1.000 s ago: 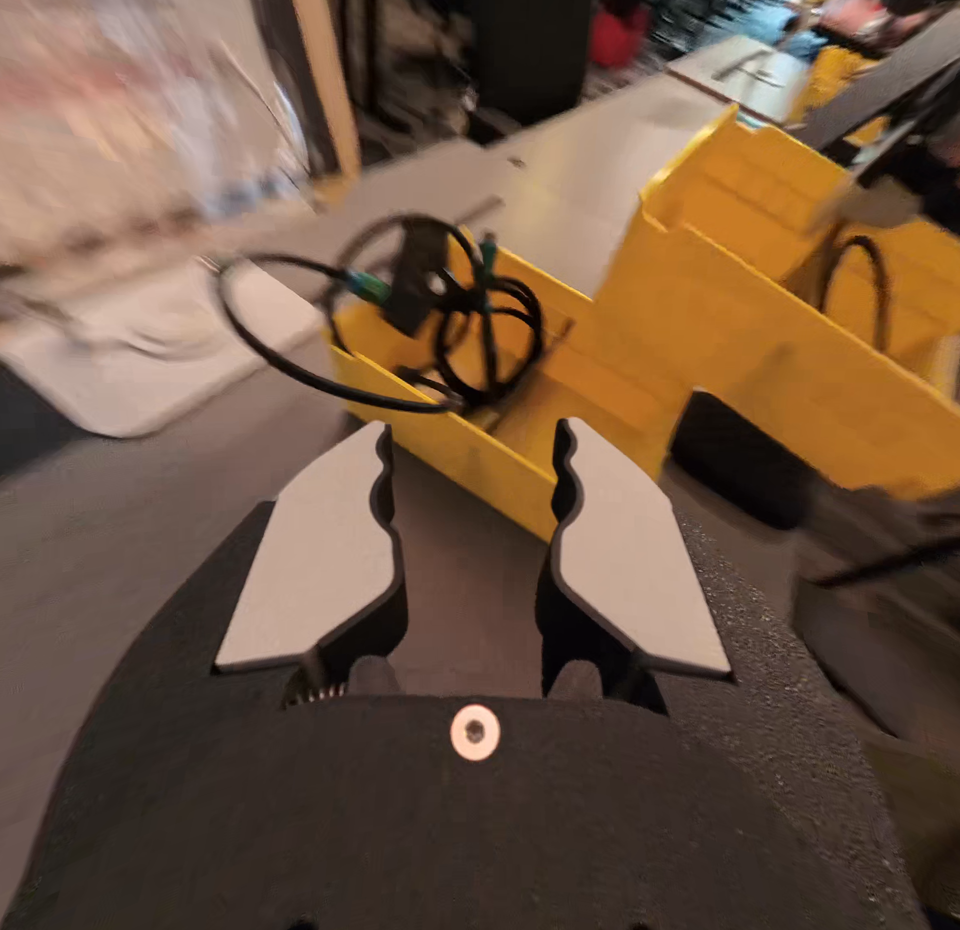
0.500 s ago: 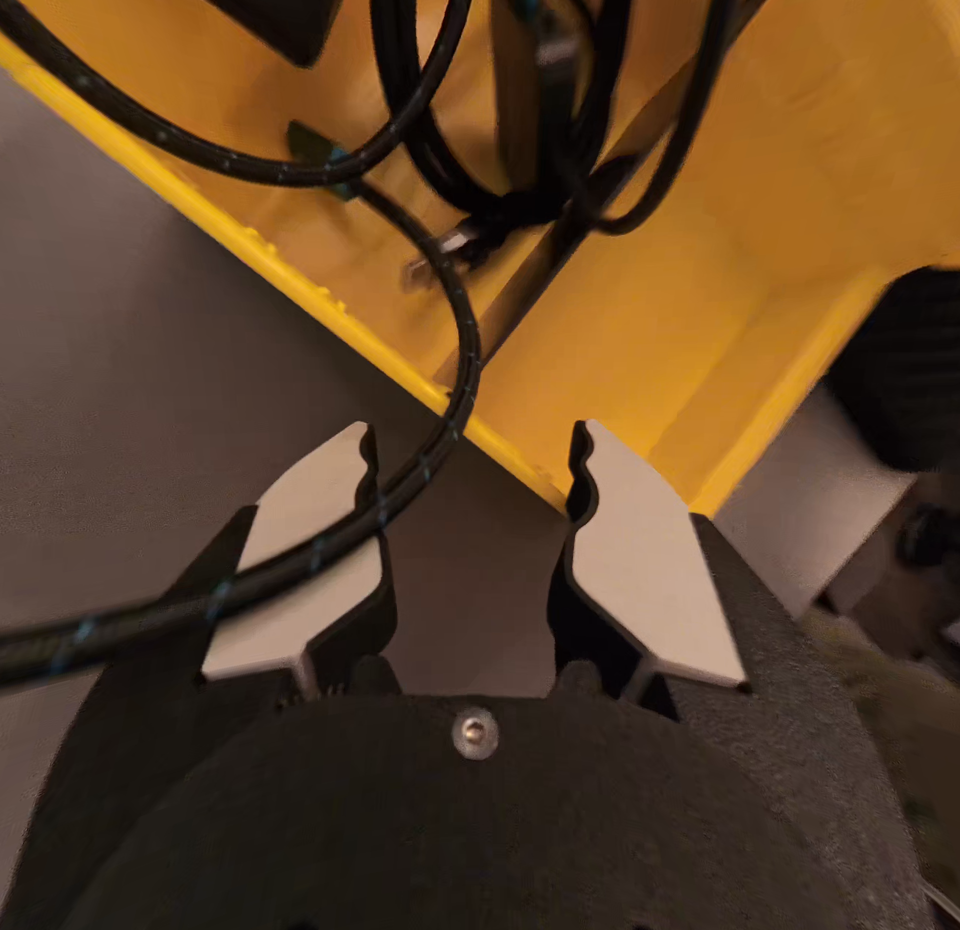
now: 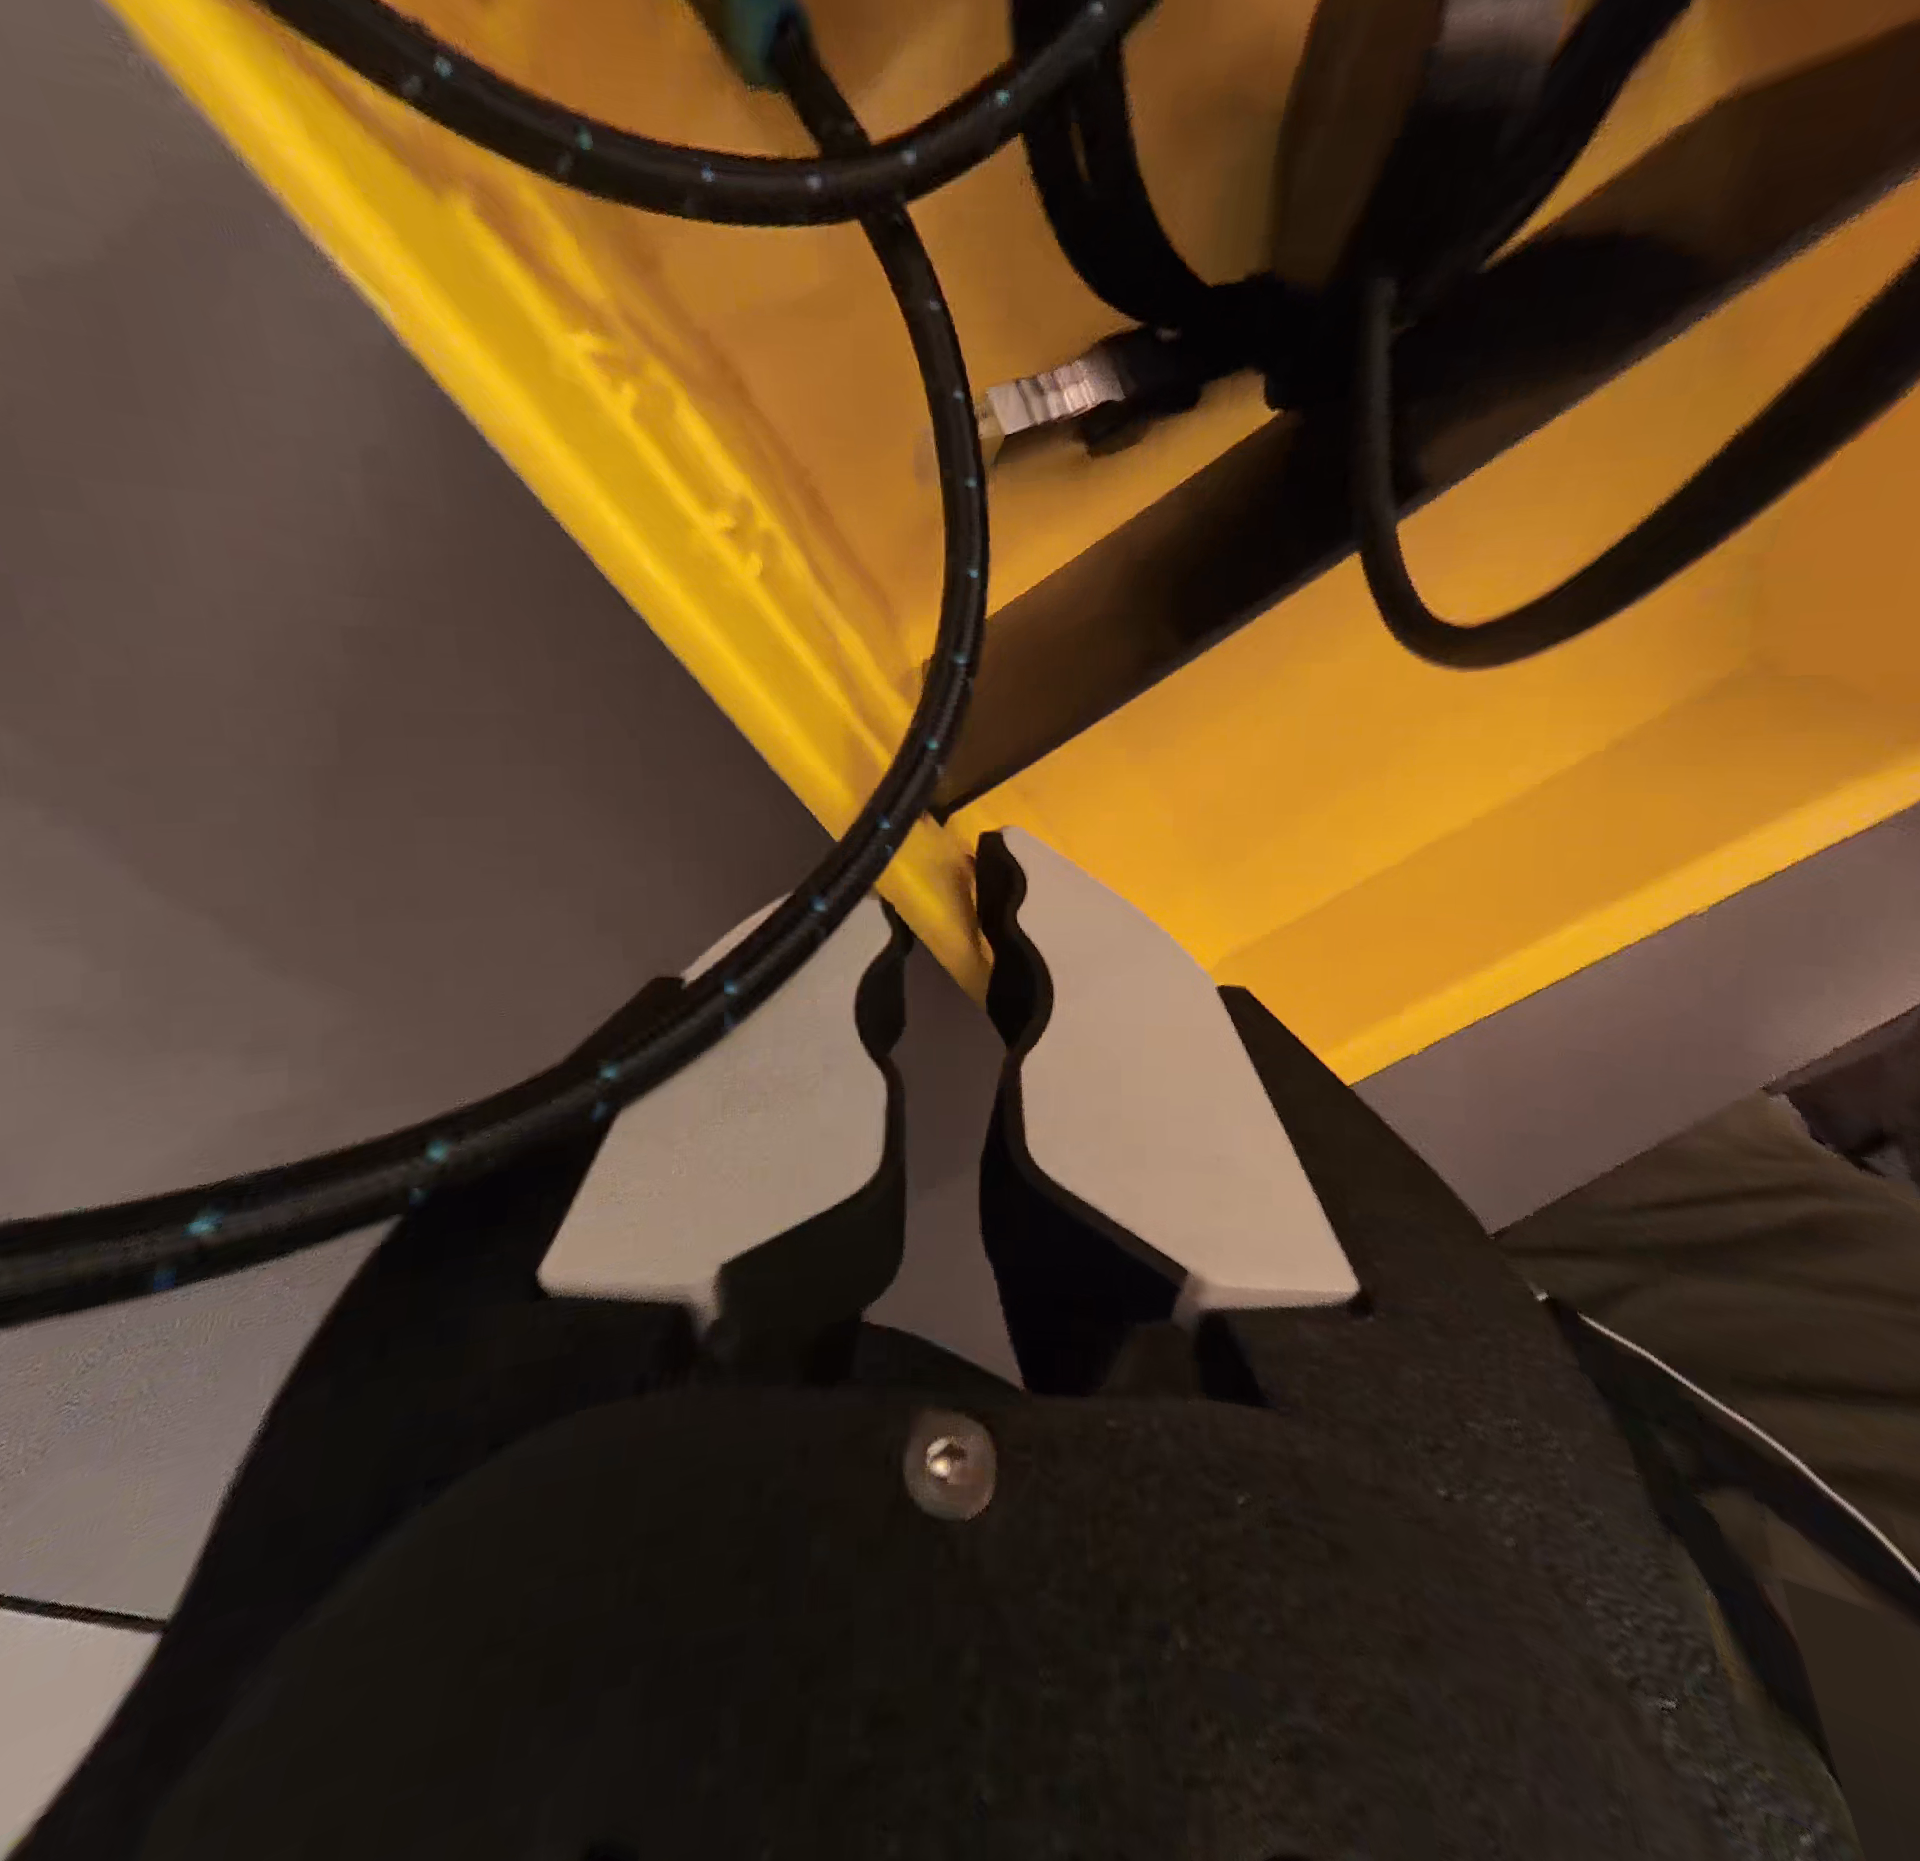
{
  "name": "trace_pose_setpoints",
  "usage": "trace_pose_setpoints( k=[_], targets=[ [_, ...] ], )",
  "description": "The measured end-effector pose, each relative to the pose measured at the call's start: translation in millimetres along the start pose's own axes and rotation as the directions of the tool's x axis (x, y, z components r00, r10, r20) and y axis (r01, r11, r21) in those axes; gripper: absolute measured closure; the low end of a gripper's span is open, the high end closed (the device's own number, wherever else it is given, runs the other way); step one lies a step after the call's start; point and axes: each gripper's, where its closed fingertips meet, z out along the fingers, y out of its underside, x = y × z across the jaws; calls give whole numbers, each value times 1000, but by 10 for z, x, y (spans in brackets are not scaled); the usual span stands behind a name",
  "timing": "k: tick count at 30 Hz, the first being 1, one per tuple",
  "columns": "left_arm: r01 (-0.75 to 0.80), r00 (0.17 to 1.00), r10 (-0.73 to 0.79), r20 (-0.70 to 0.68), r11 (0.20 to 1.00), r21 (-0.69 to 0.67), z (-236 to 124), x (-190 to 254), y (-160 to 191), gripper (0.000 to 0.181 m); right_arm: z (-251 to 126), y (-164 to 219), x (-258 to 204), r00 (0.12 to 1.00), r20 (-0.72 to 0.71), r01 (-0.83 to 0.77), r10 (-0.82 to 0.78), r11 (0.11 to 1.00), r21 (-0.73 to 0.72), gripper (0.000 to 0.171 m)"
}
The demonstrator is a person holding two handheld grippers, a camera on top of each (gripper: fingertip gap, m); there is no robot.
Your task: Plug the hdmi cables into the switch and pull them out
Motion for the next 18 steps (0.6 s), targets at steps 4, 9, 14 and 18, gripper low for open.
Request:
trace_pose_setpoints(
  k=[4, 9, 14, 18],
  targets=[
    [73, 997, -72, -22, 997, 16, -41, -323, 115, 175, 67, -68, -224, 998, -45, 39, -38, 999, 10, 164],
    [210, 976, -203, -78, 972, 106, -119, -881, 434, 178, 140, -96, -511, 999, -13, 38, -38, 999, 1, 163],
    [375, 927, -366, -79, 906, 195, -216, -1595, 966, 176, 183, -78, -744, 989, 145, 25, -25, 1000, 4, 154],
    [472, 880, -472, -60, 850, 235, -280, -2018, 1439, 176, 182, -87, -735, 990, 142, 6, -10, 1000, 30, 155]
  ],
)
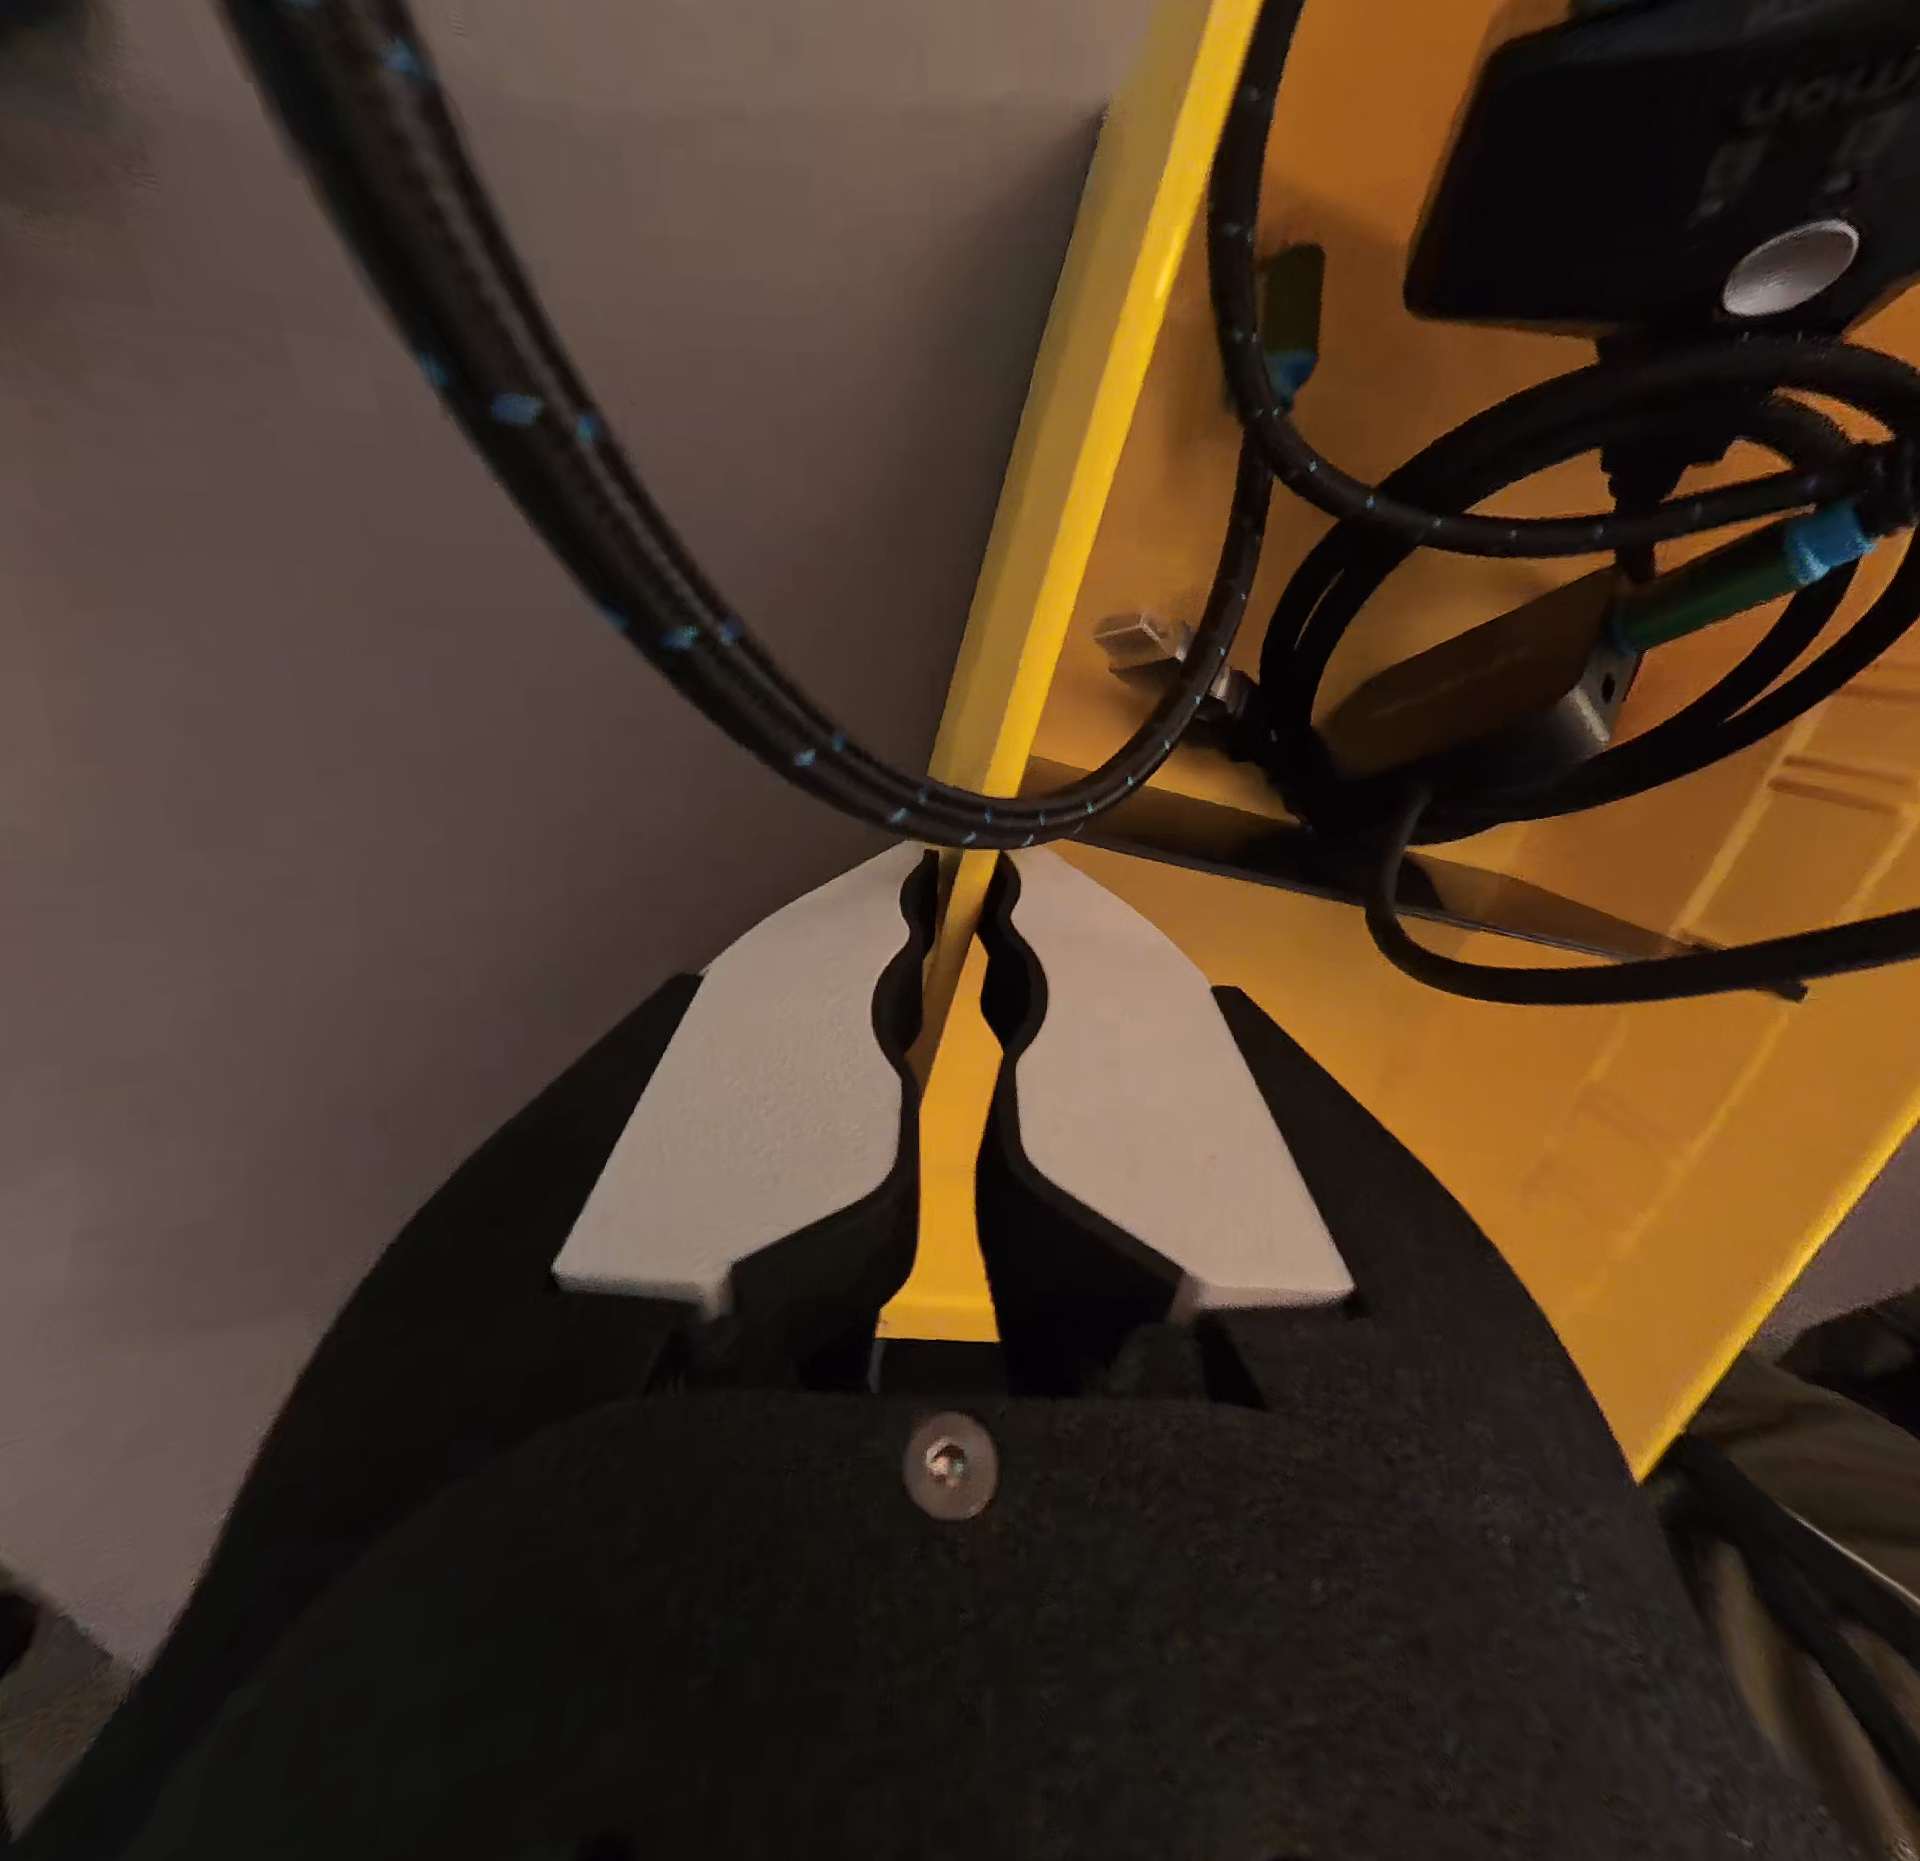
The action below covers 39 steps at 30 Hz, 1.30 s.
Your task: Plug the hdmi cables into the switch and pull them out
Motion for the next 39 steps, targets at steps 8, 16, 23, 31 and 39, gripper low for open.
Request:
trace_pose_setpoints(
  k=[8, 16, 23, 31, 39],
  targets=[
    [192, 981, -191, -23, 977, 88, -202, -686, 350, 177, -87, -91, 274, 984, -173, 39, -33, 999, 32, 164],
    [374, 927, -359, -107, 905, 201, -300, -1047, 487, 174, -114, -97, 335, 939, -239, 258, -248, 966, 10, 165],
    [331, 943, -326, -60, 917, 224, -310, -1077, 502, 176, -145, -71, 398, 920, -254, 308, -297, 951, 4, 165],
    [279, 960, -278, -34, 933, 228, -308, -1079, 499, 177, -147, -70, 393, 916, -255, 324, -311, 946, 11, 165],
    [245, 969, -248, -20, 939, 243, -304, -1087, 469, 177, -144, -69, 383, 911, -257, 335, -322, 942, 6, 165]
  ],
)
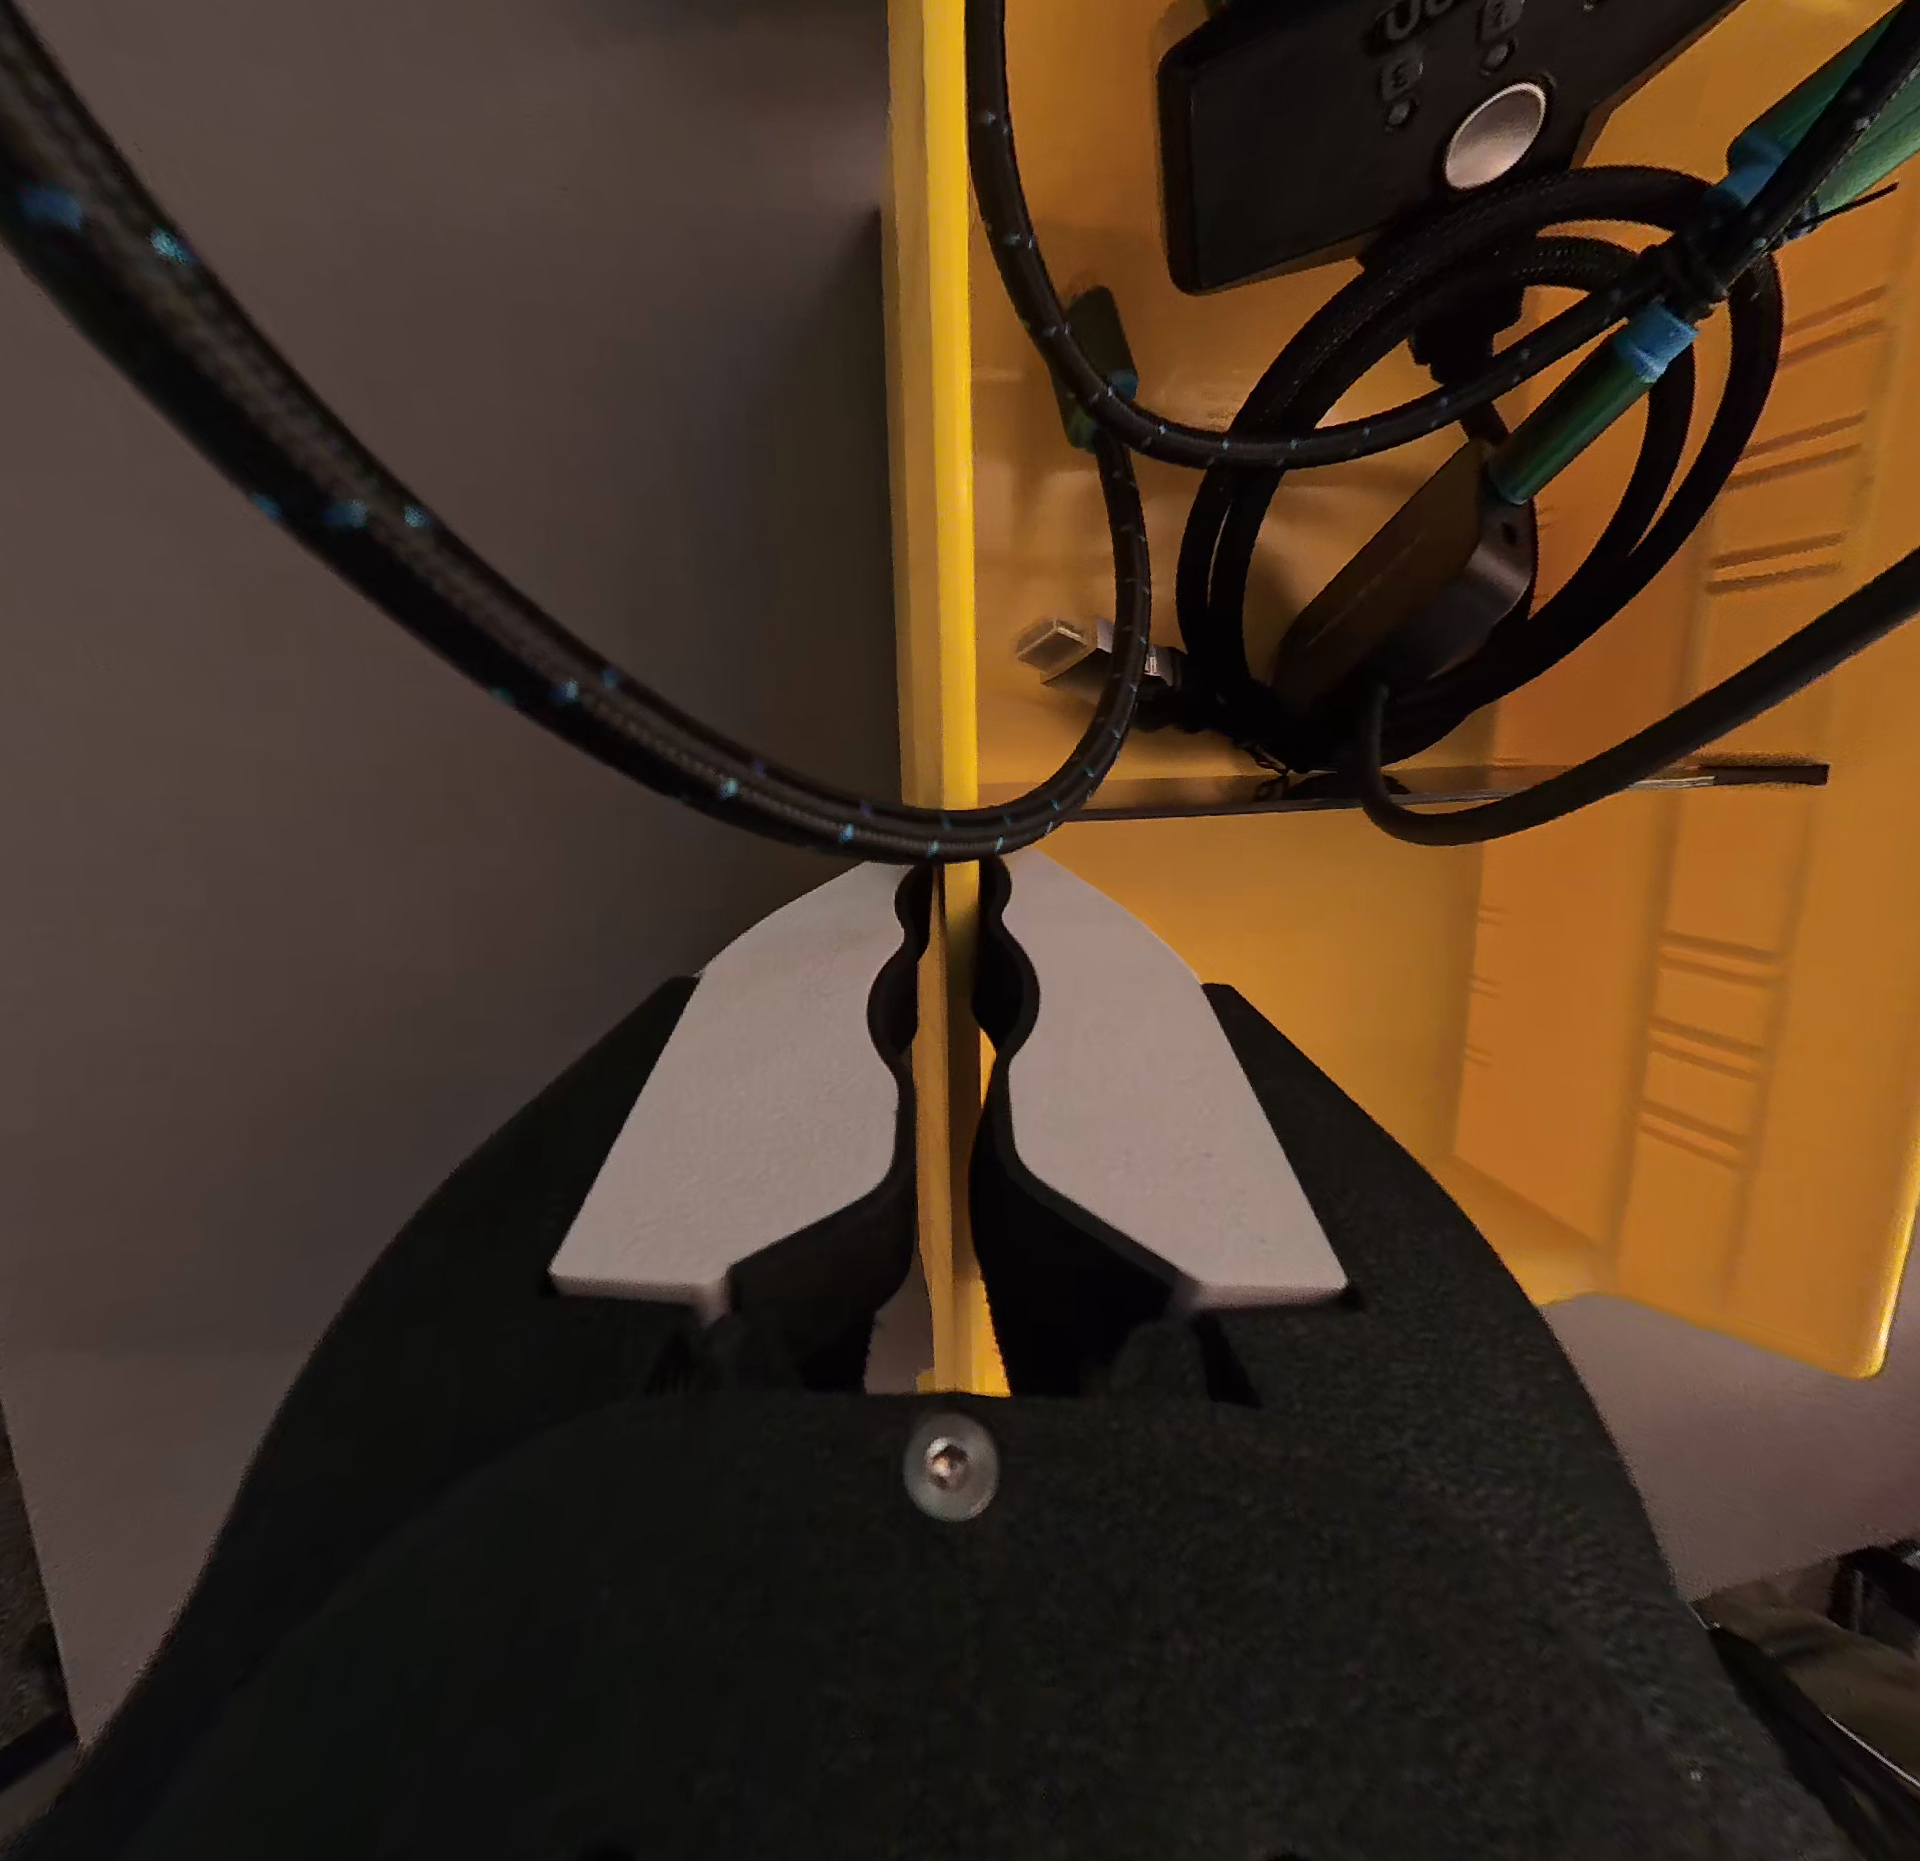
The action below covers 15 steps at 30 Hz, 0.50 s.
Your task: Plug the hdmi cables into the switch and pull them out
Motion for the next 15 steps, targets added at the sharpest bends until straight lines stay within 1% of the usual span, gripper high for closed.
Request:
trace_pose_setpoints(
  k=[7, 11, 15],
  targets=[
    [-16, 1000, 16, 3, 1000, 18, 25, 3, -48, 177, -13, 42, 5, 1000, -2, 8, -8, 1000, -8, 165],
    [-55, 998, 55, 12, 998, 9, 26, 0, -46, 177, -15, 46, 11, 1000, -21, 16, -16, 1000, -21, 165],
    [-88, 996, 87, 23, 996, 11, 29, -4, -50, 178, -12, 49, 4, 1000, 6, 3, -3, 1000, -5, 165]
  ],
)
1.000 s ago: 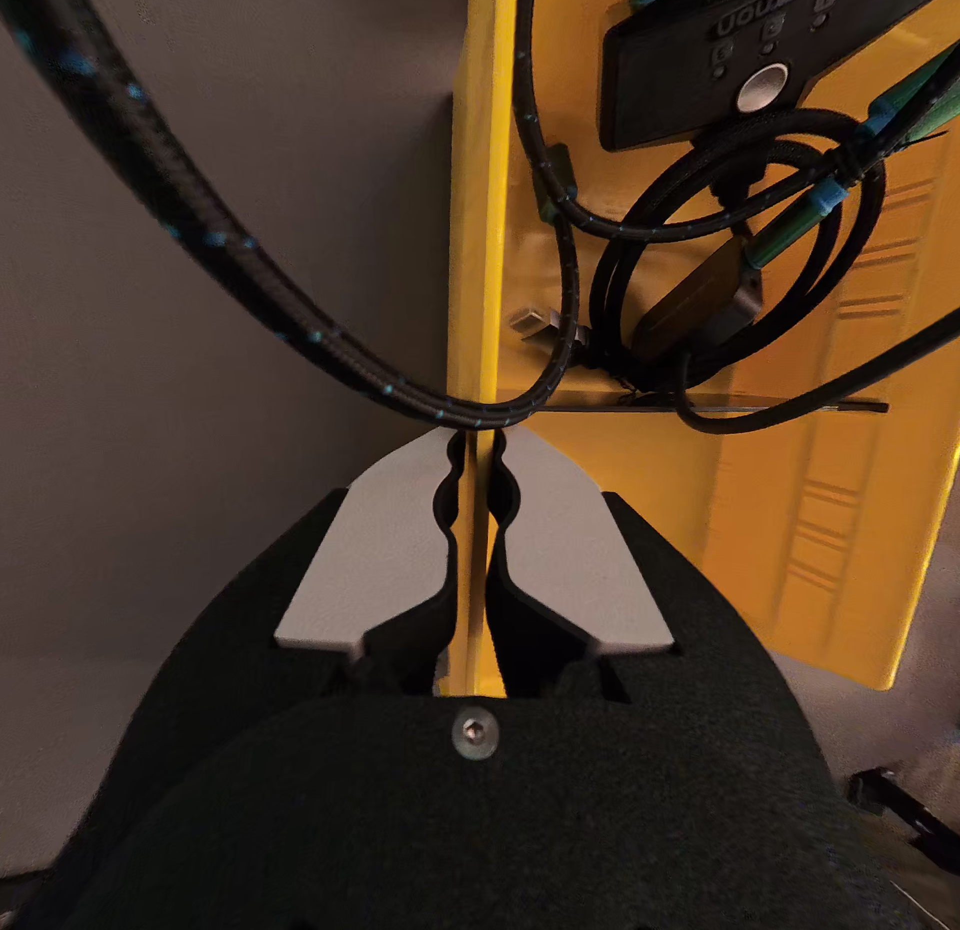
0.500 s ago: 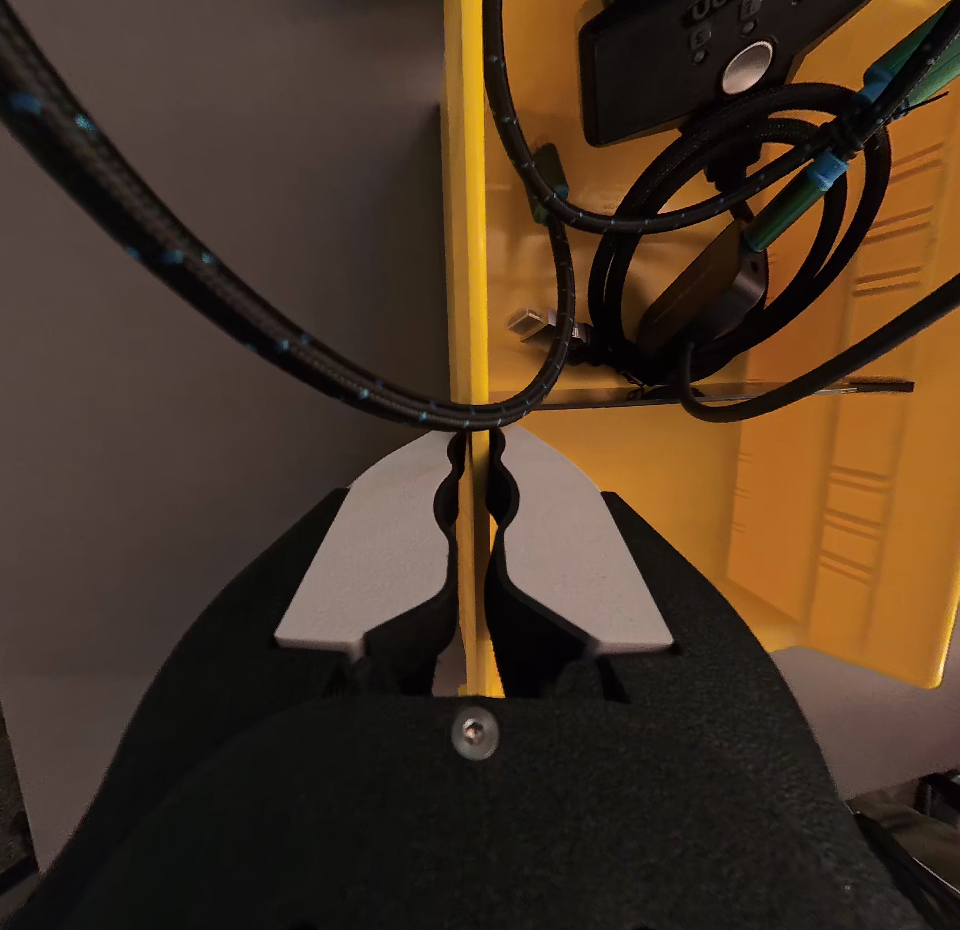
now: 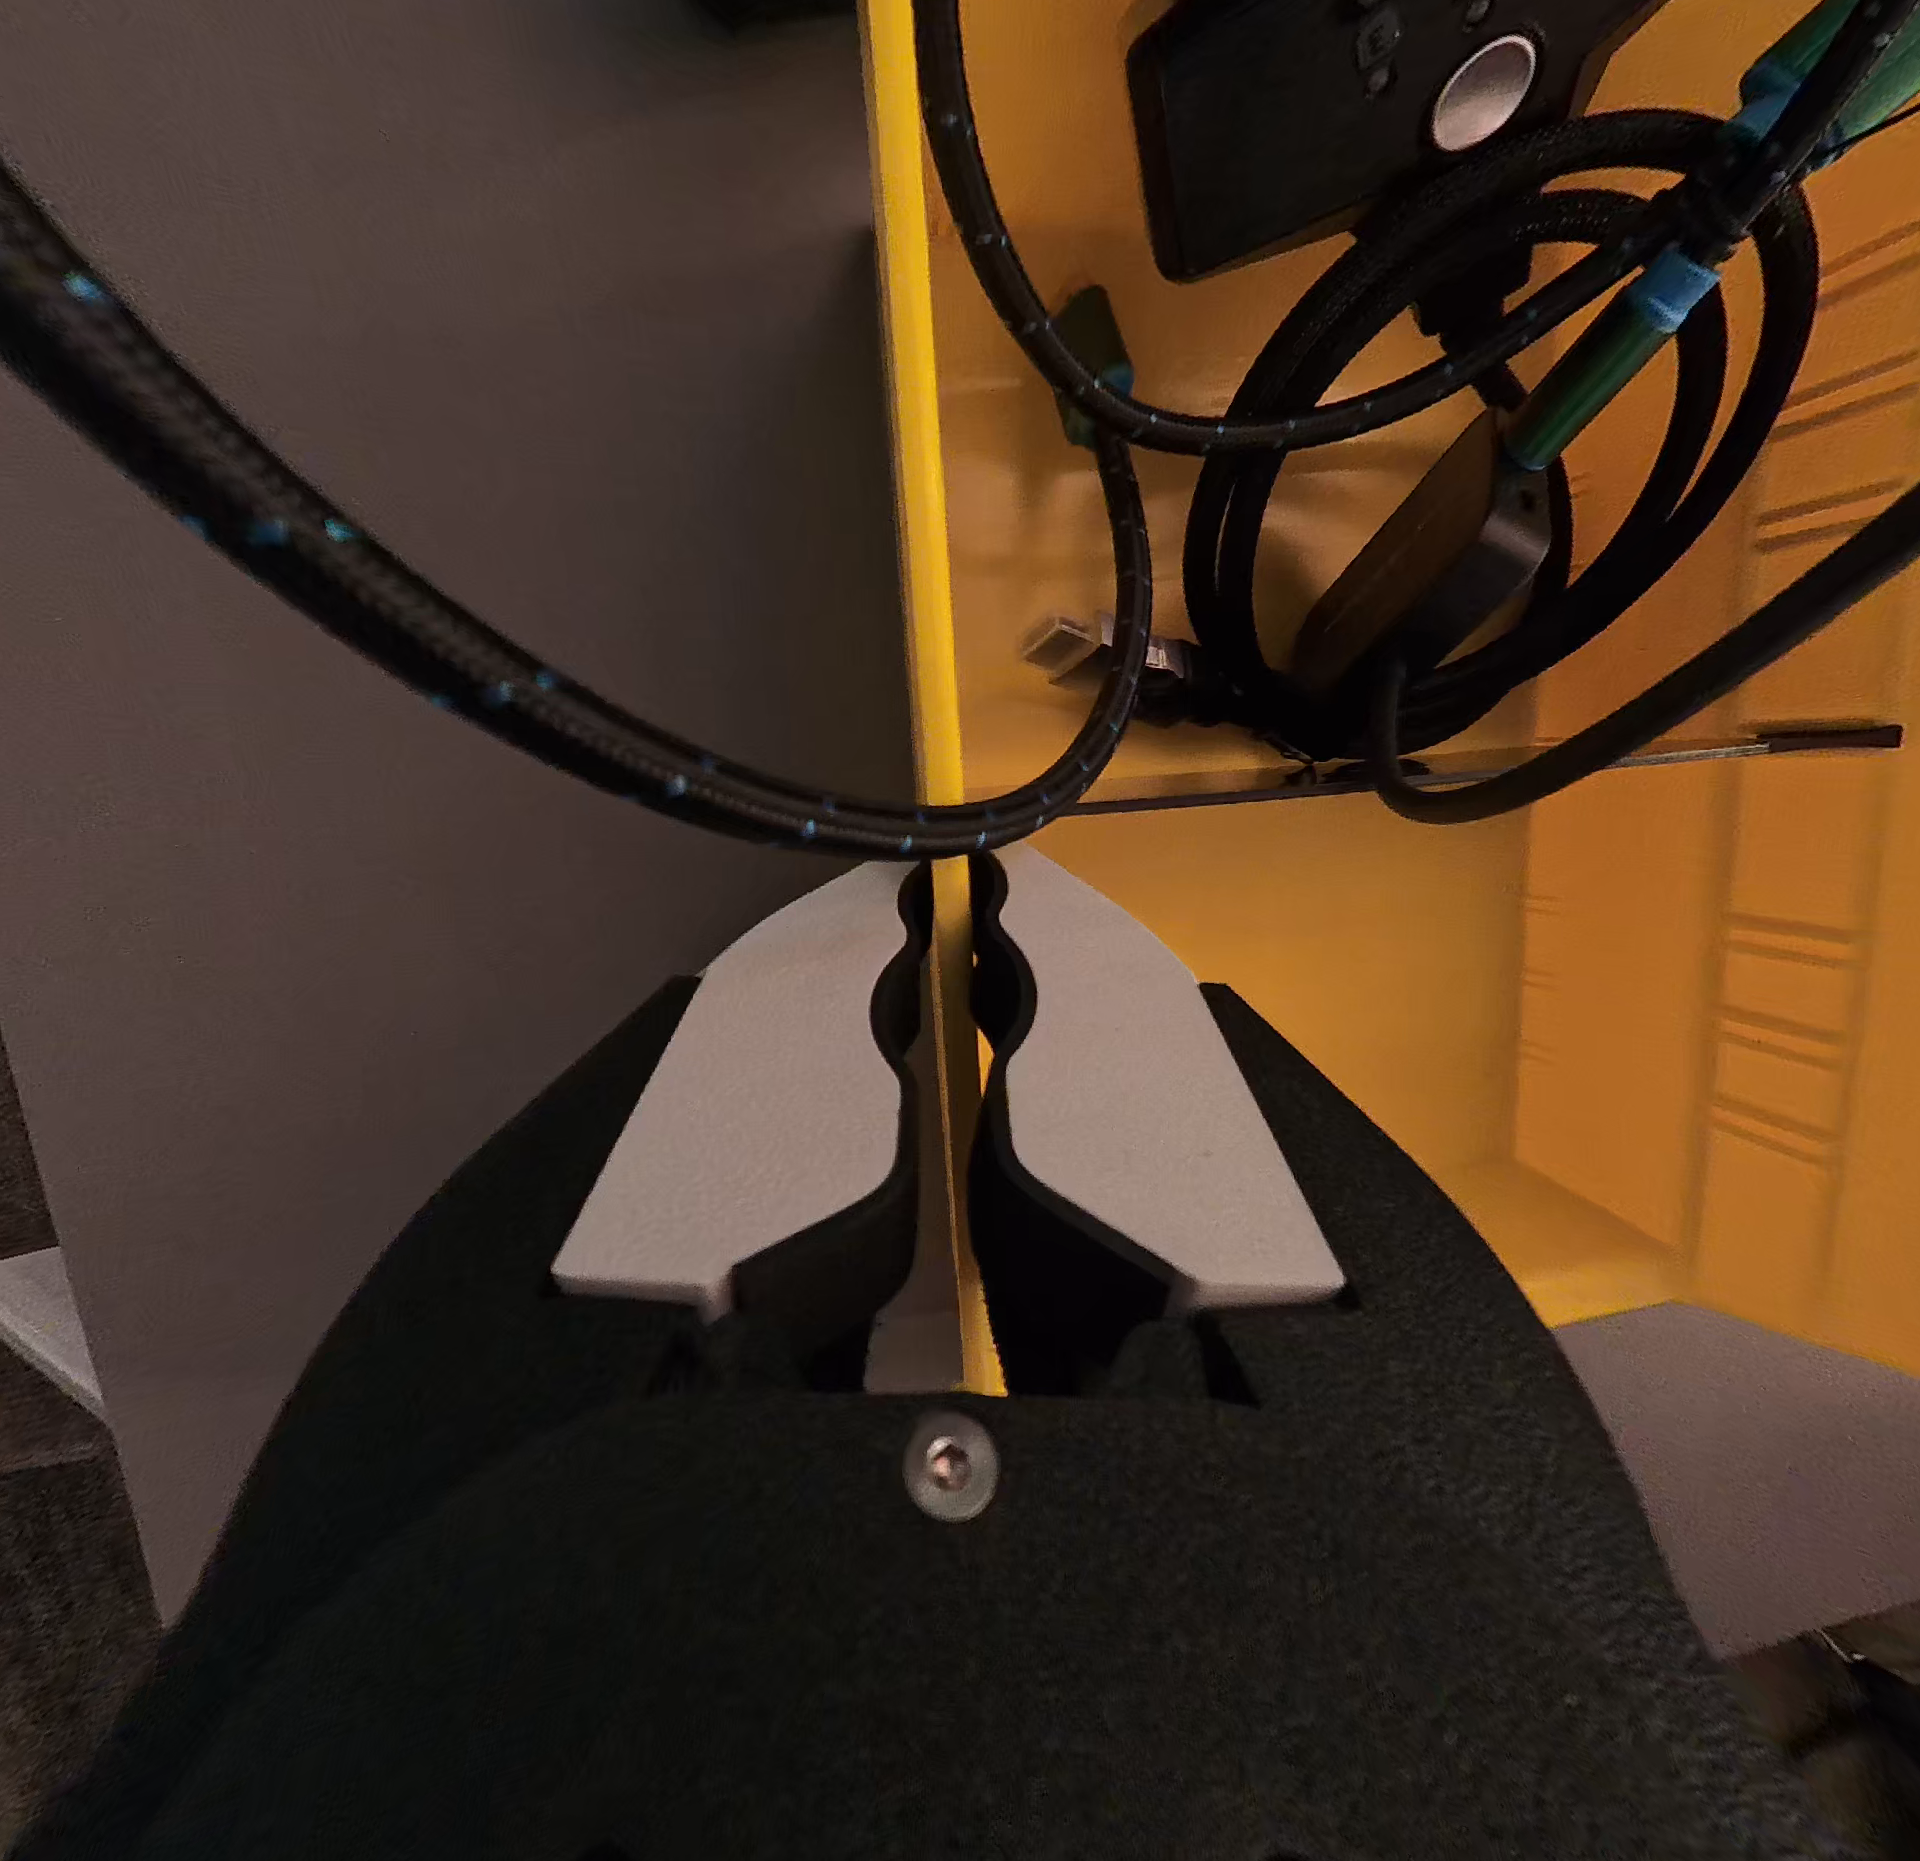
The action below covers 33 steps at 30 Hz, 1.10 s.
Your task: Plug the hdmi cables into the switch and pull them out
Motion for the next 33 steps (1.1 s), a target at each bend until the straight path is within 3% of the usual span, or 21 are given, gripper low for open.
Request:
trace_pose_setpoints(
  k=[18, 21, 27, 33],
  targets=[
    [-2, 1000, 4, -18, 994, 105, 11, -23, -59, 176, 9, -38, -5, 998, -4, 60, -60, 998, 9, 165],
    [-21, 1000, 19, 19, 993, 117, -21, -76, -59, 169, 11, -44, -12, 999, 21, 37, -37, 999, 37, 165],
    [-85, 996, 75, 51, 965, 247, -393, -100, -188, 156, -69, -69, 2, 998, 62, 15, -21, 995, 99, 154],
    [-246, 953, 297, -53, 867, 433, -789, 327, -531, 144, -550, -321, 158, 996, -90, 25, 4, 947, 319, 147]
  ],
)
